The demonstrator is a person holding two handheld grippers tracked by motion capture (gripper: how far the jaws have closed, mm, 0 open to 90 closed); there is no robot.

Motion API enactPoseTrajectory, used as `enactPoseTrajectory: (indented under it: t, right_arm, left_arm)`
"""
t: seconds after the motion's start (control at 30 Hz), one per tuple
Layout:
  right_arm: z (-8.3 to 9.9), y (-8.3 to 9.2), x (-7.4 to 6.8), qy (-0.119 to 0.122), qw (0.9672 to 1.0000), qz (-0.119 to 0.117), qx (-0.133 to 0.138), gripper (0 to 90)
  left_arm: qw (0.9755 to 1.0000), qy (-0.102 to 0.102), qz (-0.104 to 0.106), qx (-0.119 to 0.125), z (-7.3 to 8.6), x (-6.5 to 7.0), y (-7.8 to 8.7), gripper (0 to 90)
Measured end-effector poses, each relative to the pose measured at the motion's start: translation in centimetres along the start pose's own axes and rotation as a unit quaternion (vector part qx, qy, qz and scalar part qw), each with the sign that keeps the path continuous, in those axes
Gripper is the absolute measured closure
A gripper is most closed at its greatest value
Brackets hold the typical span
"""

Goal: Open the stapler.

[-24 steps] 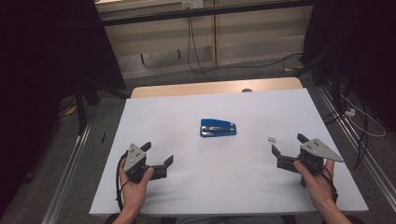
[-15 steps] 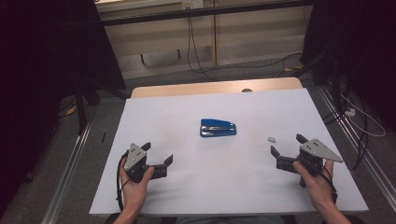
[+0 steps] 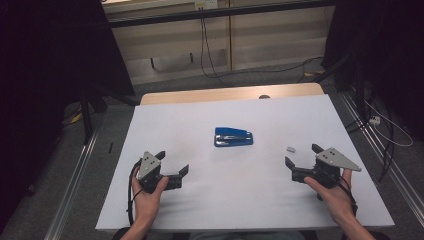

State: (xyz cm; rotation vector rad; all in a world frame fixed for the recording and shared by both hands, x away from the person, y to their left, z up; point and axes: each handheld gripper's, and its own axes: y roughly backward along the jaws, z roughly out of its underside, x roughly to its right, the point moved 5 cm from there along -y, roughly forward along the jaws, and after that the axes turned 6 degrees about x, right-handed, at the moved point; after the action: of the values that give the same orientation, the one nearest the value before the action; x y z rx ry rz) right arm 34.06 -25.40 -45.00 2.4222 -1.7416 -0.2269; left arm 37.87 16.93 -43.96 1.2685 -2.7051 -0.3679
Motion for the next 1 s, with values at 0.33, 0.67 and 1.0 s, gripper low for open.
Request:
enactPoseTrajectory:
  t: [0.33, 0.67, 1.0]
  right_arm:
    - [-0.6, -1.6, -0.7, 0.008, 0.9999, -0.005, -0.006, 0.3]
    - [-1.0, -3.9, -3.5, 0.015, 0.9984, -0.052, -0.017, 3.4]
    - [-1.5, -6.5, -5.7, 0.027, 0.9966, -0.076, -0.018, 5.3]
  left_arm:
    - [0.9998, -0.009, 0.005, -0.014, 0.0, 0.3, -1.6, 3.2]
    - [0.9992, -0.022, 0.027, -0.02, -0.2, 1.3, -3.3, 3.3]
    - [0.9994, -0.018, 0.025, -0.014, -1.0, 1.2, -5.4, 3.3]
